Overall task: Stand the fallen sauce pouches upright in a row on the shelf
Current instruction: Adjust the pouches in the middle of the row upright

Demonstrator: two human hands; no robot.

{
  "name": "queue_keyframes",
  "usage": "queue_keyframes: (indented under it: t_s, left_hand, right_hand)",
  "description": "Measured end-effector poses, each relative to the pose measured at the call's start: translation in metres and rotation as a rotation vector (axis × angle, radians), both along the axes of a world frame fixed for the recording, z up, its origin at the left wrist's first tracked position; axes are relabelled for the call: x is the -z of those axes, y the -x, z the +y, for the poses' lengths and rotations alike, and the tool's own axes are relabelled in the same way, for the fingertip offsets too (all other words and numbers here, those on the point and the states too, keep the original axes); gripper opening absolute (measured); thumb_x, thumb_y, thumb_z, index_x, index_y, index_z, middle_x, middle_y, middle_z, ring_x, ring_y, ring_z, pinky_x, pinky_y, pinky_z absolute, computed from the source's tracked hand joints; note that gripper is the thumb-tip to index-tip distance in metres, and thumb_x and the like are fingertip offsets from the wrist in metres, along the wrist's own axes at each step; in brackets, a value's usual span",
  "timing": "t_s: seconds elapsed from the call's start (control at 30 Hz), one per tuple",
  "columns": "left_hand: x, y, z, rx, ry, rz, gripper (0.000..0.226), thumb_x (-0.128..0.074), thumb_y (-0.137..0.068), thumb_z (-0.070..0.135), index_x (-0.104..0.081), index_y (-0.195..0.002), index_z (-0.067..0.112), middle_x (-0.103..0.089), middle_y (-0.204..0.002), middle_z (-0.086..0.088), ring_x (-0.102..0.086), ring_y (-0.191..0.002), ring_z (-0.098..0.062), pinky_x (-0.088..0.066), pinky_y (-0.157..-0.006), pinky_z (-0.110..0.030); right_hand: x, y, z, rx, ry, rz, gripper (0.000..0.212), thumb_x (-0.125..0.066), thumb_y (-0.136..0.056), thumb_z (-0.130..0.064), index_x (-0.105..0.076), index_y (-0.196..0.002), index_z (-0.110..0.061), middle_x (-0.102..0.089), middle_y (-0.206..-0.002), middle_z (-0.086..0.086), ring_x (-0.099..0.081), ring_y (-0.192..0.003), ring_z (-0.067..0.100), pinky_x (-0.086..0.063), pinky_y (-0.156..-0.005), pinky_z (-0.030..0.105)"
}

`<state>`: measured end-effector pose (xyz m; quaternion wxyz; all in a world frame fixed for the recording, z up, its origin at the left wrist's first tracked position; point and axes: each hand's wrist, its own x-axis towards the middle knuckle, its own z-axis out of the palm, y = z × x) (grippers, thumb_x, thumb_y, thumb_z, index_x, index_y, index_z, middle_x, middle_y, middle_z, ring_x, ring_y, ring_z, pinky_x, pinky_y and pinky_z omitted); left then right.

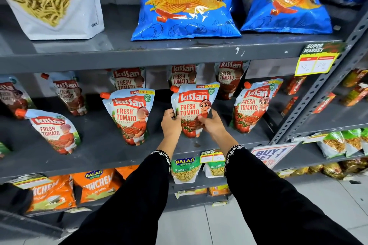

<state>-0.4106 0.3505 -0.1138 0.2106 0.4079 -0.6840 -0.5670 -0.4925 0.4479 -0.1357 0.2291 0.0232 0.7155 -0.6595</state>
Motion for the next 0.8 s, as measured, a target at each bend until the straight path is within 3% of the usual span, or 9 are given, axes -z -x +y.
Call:
queue_keyframes:
  t_s: [0.13, 0.3, 0.43, 0.5, 0.6, 0.63, 0.7, 0.73, 0.8]
  left_hand:
    - [0.014, -0.016, -0.004, -0.063, -0.052, -0.051, 0.039, -0.055, -0.093, 0.012, -0.048, -0.129, 0.002, -0.058, -0.133, -0.016, -0.054, -0.122, -0.030, -0.043, -0.102, -0.037]
    - [0.035, -0.047, -0.017, -0.165, -0.107, -0.081, 0.039, -0.057, -0.092, 0.016, -0.050, -0.127, 0.000, -0.060, -0.127, -0.017, -0.057, -0.116, -0.032, -0.045, -0.096, -0.037]
    - [0.035, -0.078, -0.042, -0.330, -0.089, -0.105, 0.038, -0.063, -0.086, 0.015, -0.055, -0.119, -0.002, -0.064, -0.121, -0.021, -0.060, -0.113, -0.036, -0.047, -0.095, -0.040]
    - [0.030, -0.097, -0.063, -0.421, -0.090, -0.069, 0.037, -0.064, -0.084, 0.008, -0.052, -0.116, -0.006, -0.061, -0.122, -0.024, -0.060, -0.111, -0.038, -0.048, -0.091, -0.041]
    - [0.026, -0.115, -0.098, -0.420, -0.056, -0.042, 0.042, -0.068, -0.080, 0.005, -0.048, -0.116, -0.006, -0.052, -0.126, -0.023, -0.054, -0.115, -0.038, -0.045, -0.092, -0.042]
    - [0.025, -0.119, -0.112, -0.370, -0.029, -0.052, 0.048, -0.071, -0.079, 0.008, -0.047, -0.119, -0.004, -0.050, -0.128, -0.022, -0.052, -0.119, -0.037, -0.044, -0.096, -0.043]
    - [0.023, -0.126, -0.137, -0.230, -0.021, -0.044, 0.063, -0.074, -0.078, 0.012, -0.043, -0.131, 0.000, -0.047, -0.136, -0.019, -0.047, -0.126, -0.032, -0.042, -0.105, -0.042]
    - [0.021, -0.130, -0.149, -0.146, -0.035, -0.030, 0.068, -0.073, -0.079, 0.013, -0.039, -0.137, 0.003, -0.044, -0.142, -0.016, -0.045, -0.130, -0.030, -0.039, -0.109, -0.041]
    - [0.016, -0.131, -0.164, 0.009, -0.080, 0.002, 0.075, -0.070, -0.082, 0.011, -0.031, -0.145, 0.009, -0.038, -0.150, -0.012, -0.039, -0.137, -0.027, -0.034, -0.114, -0.040]
  right_hand:
    - [0.005, -0.013, 0.005, 0.056, -0.358, -0.047, 0.035, -0.066, -0.077, -0.014, -0.053, -0.108, -0.003, -0.056, -0.096, 0.015, -0.053, -0.076, 0.025, -0.045, -0.058, 0.030]
    - [0.019, -0.040, -0.021, 0.043, -0.388, -0.087, 0.046, -0.062, -0.081, -0.020, -0.055, -0.122, 0.000, -0.063, -0.121, 0.018, -0.062, -0.108, 0.035, -0.054, -0.094, 0.044]
    - [0.024, -0.065, -0.056, -0.024, -0.404, -0.034, 0.043, -0.061, -0.079, -0.014, -0.059, -0.118, 0.002, -0.066, -0.118, 0.019, -0.063, -0.109, 0.038, -0.052, -0.097, 0.044]
    - [0.025, -0.079, -0.078, -0.041, -0.364, -0.042, 0.032, -0.063, -0.078, -0.011, -0.062, -0.106, 0.004, -0.067, -0.103, 0.019, -0.065, -0.101, 0.036, -0.054, -0.092, 0.041]
    - [0.019, -0.094, -0.107, -0.123, -0.328, -0.039, 0.017, -0.066, -0.082, -0.012, -0.053, -0.071, -0.009, -0.048, -0.066, 0.003, -0.052, -0.062, 0.019, -0.045, -0.058, 0.025]
    - [0.014, -0.100, -0.116, -0.142, -0.295, -0.043, 0.010, -0.067, -0.083, -0.014, -0.058, -0.083, -0.010, -0.050, -0.072, 0.000, -0.050, -0.062, 0.015, -0.042, -0.057, 0.023]
    - [0.001, -0.116, -0.130, -0.137, -0.175, -0.039, 0.053, -0.066, -0.085, -0.015, -0.046, -0.134, -0.009, -0.057, -0.117, 0.003, -0.059, -0.103, 0.023, -0.052, -0.086, 0.034]
    - [-0.005, -0.125, -0.138, -0.128, -0.133, -0.045, 0.067, -0.064, -0.087, -0.015, -0.031, -0.145, -0.011, -0.048, -0.138, 0.005, -0.050, -0.125, 0.026, -0.045, -0.103, 0.040]
    - [-0.015, -0.138, -0.145, -0.122, -0.043, -0.034, 0.069, -0.057, -0.091, -0.011, -0.021, -0.150, -0.015, -0.043, -0.145, 0.003, -0.042, -0.134, 0.025, -0.039, -0.108, 0.039]
